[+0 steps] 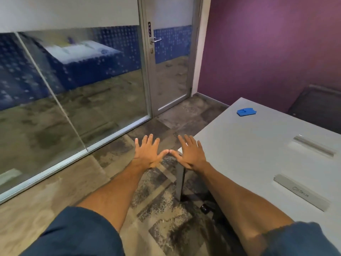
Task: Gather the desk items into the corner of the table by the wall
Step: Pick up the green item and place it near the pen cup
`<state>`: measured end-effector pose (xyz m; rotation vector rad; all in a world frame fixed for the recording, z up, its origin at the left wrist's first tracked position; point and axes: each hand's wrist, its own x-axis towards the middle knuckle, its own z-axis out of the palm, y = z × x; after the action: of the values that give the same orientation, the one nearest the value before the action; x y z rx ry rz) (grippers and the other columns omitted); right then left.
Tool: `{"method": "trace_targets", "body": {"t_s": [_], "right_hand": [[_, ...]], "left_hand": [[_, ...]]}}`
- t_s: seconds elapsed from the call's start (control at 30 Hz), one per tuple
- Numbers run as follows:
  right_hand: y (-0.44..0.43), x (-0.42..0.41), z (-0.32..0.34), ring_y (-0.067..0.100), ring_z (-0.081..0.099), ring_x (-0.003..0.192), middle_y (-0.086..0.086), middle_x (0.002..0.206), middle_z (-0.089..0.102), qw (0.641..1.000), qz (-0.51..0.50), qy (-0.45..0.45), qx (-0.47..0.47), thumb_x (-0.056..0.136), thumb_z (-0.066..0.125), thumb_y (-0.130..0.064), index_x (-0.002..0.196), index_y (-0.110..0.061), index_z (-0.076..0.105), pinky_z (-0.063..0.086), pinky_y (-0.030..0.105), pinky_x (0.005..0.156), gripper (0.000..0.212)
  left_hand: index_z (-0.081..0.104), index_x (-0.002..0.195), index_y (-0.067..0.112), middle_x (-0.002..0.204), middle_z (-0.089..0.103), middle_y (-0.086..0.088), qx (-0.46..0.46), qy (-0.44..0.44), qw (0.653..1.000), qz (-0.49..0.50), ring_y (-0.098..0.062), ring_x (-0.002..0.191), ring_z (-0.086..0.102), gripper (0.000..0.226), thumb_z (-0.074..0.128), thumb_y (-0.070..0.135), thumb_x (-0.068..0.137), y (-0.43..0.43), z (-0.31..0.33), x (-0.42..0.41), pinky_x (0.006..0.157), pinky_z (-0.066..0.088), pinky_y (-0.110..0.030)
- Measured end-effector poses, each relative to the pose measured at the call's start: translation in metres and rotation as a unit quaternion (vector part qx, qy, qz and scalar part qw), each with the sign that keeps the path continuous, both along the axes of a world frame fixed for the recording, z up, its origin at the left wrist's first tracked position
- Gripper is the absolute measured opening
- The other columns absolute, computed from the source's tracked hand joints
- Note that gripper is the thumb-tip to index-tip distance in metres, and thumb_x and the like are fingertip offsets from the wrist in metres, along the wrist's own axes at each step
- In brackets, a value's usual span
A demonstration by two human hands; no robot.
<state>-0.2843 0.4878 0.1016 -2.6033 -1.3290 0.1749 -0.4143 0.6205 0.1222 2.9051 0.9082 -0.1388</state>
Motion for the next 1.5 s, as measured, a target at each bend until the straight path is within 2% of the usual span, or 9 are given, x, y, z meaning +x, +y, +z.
{"method": "trace_targets", "body": {"t_s": [0.27, 0.5, 0.7, 0.93, 1.1, 1.27, 1.4, 1.5], "right_hand": [[0.12, 0.046, -0.016, 0.025, 0.004, 0.151, 0.007, 0.164, 0.006, 1.0, 0.012, -0.005, 0.011, 0.091, 0.023, -0.071, 0.156, -0.023, 0.005, 0.007, 0.05, 0.121, 0.082], [0.229, 0.127, -0.027, 0.025, -0.002, 0.151, 0.008, 0.164, 0.001, 1.0, -0.01, 0.004, -0.006, 0.092, 0.019, -0.07, 0.156, -0.024, -0.001, 0.001, 0.048, 0.122, 0.082], [0.289, 0.186, -0.027, 0.026, 0.0, 0.151, 0.008, 0.164, 0.004, 0.999, -0.046, 0.013, -0.014, 0.091, 0.019, -0.071, 0.156, -0.023, 0.002, 0.002, 0.049, 0.122, 0.083], [0.361, 0.262, -0.034, 0.027, 0.009, 0.15, 0.009, 0.162, 0.013, 0.994, -0.107, 0.007, -0.006, 0.09, 0.024, -0.072, 0.154, -0.02, 0.013, 0.006, 0.052, 0.122, 0.083], [0.414, 0.317, -0.037, 0.027, 0.01, 0.15, 0.008, 0.162, 0.013, 0.986, -0.165, 0.013, 0.005, 0.09, 0.027, -0.071, 0.154, -0.02, 0.014, 0.007, 0.052, 0.121, 0.083], [0.457, 0.374, -0.037, 0.027, 0.014, 0.149, 0.006, 0.16, 0.018, 0.975, -0.223, 0.001, 0.019, 0.091, 0.033, -0.067, 0.151, -0.021, 0.019, 0.011, 0.052, 0.12, 0.078], [0.477, 0.42, -0.037, 0.028, 0.017, 0.147, 0.007, 0.157, 0.023, 0.965, -0.259, -0.017, 0.034, 0.089, 0.027, -0.071, 0.149, -0.021, 0.023, 0.012, 0.053, 0.119, 0.078], [0.486, 0.465, -0.038, 0.028, 0.013, 0.149, 0.007, 0.16, 0.018, 0.955, -0.297, -0.006, 0.028, 0.089, 0.024, -0.072, 0.152, -0.021, 0.018, 0.009, 0.053, 0.12, 0.081]], "left_hand": [[0.017, 0.154, 0.022, 0.162, 0.006, -0.009, 0.007, -0.001, 1.0, 0.026, -0.029, 0.149, 0.004, 0.079, 0.017, 0.071, 0.091, 0.119, -0.015, 0.04, 0.118, 0.0, -0.057], [0.012, 0.155, 0.022, 0.163, 0.0, -0.008, -0.008, 0.017, 1.0, 0.02, -0.028, 0.15, -0.001, 0.08, 0.016, 0.071, 0.092, 0.225, -0.024, 0.126, 0.119, -0.003, -0.055], [0.011, 0.154, 0.023, 0.163, 0.001, -0.006, -0.002, 0.017, 1.0, -0.013, -0.027, 0.15, 0.0, 0.082, 0.013, 0.073, 0.089, 0.301, -0.027, 0.196, 0.118, -0.004, -0.056], [0.017, 0.153, 0.022, 0.163, 0.005, -0.007, 0.003, 0.003, 0.997, -0.082, -0.028, 0.149, 0.003, 0.081, 0.014, 0.072, 0.09, 0.386, -0.036, 0.295, 0.118, -0.004, -0.056], [0.016, 0.154, 0.023, 0.163, 0.004, -0.007, 0.007, 0.016, 0.991, -0.135, -0.027, 0.15, 0.002, 0.083, 0.013, 0.074, 0.088, 0.448, -0.041, 0.371, 0.117, -0.006, -0.055], [0.02, 0.152, 0.022, 0.161, 0.012, -0.007, 0.031, -0.005, 0.98, -0.197, -0.027, 0.148, 0.009, 0.079, 0.018, 0.072, 0.091, 0.502, -0.038, 0.448, 0.118, 0.0, -0.057], [0.021, 0.151, 0.023, 0.161, 0.013, -0.008, 0.018, 0.004, 0.973, -0.232, -0.028, 0.149, 0.009, 0.077, 0.021, 0.071, 0.091, 0.525, -0.032, 0.511, 0.118, 0.0, -0.058], [0.021, 0.151, 0.023, 0.161, 0.014, -0.009, 0.02, 0.006, 0.965, -0.262, -0.029, 0.148, 0.009, 0.077, 0.021, 0.071, 0.091, 0.535, -0.03, 0.563, 0.117, 0.003, -0.058]]}}
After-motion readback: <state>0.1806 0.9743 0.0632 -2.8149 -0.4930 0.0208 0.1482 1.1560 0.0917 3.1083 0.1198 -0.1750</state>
